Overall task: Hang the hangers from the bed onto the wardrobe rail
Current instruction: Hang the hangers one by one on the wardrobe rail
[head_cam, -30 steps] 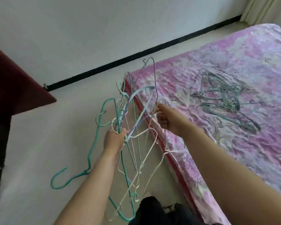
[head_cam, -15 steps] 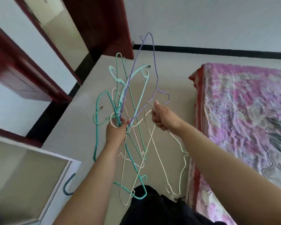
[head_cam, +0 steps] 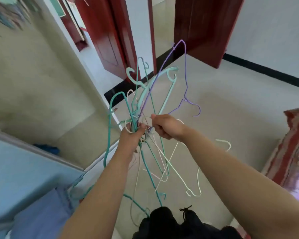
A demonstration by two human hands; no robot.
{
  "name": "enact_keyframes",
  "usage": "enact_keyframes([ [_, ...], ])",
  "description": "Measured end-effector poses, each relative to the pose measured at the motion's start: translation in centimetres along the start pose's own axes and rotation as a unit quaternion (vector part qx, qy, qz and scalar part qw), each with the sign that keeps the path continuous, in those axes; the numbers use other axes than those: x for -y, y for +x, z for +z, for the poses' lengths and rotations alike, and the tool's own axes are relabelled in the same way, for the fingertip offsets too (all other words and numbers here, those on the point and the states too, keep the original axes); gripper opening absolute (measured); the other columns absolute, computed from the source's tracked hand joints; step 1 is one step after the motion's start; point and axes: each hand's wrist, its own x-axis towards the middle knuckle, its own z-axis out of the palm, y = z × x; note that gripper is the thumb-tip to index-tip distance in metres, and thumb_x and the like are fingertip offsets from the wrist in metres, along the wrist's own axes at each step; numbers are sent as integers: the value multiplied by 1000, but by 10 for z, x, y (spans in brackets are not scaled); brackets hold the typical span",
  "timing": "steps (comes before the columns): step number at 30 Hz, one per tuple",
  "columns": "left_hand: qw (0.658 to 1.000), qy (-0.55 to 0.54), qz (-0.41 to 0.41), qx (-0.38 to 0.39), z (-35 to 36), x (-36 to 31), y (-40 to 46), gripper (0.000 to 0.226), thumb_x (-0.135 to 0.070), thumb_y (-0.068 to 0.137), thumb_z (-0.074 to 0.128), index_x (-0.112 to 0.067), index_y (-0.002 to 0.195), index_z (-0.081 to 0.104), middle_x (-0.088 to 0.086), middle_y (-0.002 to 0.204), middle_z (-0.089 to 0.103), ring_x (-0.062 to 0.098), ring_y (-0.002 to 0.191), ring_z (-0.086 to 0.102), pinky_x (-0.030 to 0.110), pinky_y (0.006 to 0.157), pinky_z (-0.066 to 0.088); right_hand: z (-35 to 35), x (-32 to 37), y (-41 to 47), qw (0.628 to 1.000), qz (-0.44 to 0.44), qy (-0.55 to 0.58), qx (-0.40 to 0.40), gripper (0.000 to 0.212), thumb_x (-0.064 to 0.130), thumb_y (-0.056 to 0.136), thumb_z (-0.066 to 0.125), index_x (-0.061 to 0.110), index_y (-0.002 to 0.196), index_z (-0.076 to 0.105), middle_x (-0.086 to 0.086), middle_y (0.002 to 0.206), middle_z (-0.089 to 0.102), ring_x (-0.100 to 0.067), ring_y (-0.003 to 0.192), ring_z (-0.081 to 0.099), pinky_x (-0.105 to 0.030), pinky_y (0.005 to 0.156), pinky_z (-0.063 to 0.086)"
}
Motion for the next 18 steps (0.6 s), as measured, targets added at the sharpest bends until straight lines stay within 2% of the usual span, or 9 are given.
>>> enact_keyframes([
  [2, 1000, -13, -17, -16, -41, 5, 4, 31, -37, 76, 70, -14, 96, 66, 4, 90, 73, 25, 87, 67, 45, 79, 52, 39, 11, 22, 998, -5, -62, -3, 51, 33, 100, 40, 17, 51, 40, 3, 40, 35, -13, 35, 28, -26, 54, 28],
  [5, 998, -19, -26, -52, -96, 13, 10, 32, -41, 69, 75, -18, 91, 68, 7, 88, 74, 32, 89, 69, 51, 78, 54, 96, 25, 53, 977, -29, -208, -21, 50, 42, 101, 35, 14, 64, 52, 0, 59, 50, -14, 56, 46, -28, 59, 38],
  [6, 997, -24, -22, -68, -113, 15, 12, 24, -35, 74, 75, -18, 89, 69, 6, 85, 74, 29, 86, 70, 45, 77, 55, 114, 26, 64, 965, -38, -259, -27, 47, 43, 101, 34, 14, 72, 57, -2, 67, 54, -18, 65, 51, -31, 65, 41],
  [8, 993, -34, -16, -112, -144, 21, 16, 5, -21, 84, 71, -17, 84, 70, -1, 75, 72, 16, 69, 67, 26, 62, 53, 148, 23, 82, 942, -65, -323, -58, 31, 39, 100, 38, 17, 97, 61, -1, 83, 61, -21, 80, 57, -33, 72, 45],
  [10, 986, -50, -25, -155, -173, 28, 17, 12, -17, 87, 68, -19, 76, 70, -6, 67, 70, 11, 59, 60, 20, 54, 46, 174, 15, 92, 936, -133, -305, -112, 27, 32, 97, 47, 19, 119, 54, 1, 101, 60, -18, 89, 58, -31, 77, 46],
  [13, 970, -99, -57, -215, -216, 46, 20, 21, -17, 88, 66, -21, 68, 72, -2, 75, 73, 15, 65, 59, 27, 62, 45, 186, 4, 103, 906, -256, -248, -229, 24, 21, 95, 51, 11, 117, 56, -3, 113, 57, -17, 99, 56, -28, 82, 44],
  [15, 955, -129, -80, -256, -240, 53, 17, 11, -16, 87, 66, -17, 79, 74, 1, 79, 73, 14, 62, 58, 25, 58, 43, 182, -2, 113, 908, -224, -215, -280, 22, 21, 96, 48, 11, 114, 55, -3, 113, 57, -18, 101, 55, -31, 83, 45],
  [17, 948, -136, -87, -274, -258, 56, 15, 11, -16, 87, 65, -11, 88, 75, 2, 79, 71, 13, 62, 58, 24, 58, 42, 172, -19, 130, 919, -99, -237, -300, 31, 32, 98, 44, 11, 117, 54, -6, 116, 56, -23, 108, 53, -34, 88, 41],
  [18, 948, -133, -86, -276, -265, 57, 15, 12, -14, 86, 64, -11, 87, 76, 3, 79, 71, 14, 64, 58, 25, 61, 42, 166, -27, 136, 923, -18, -272, -270, 41, 43, 97, 39, 11, 117, 54, -9, 118, 56, -27, 111, 52, -36, 92, 40],
])
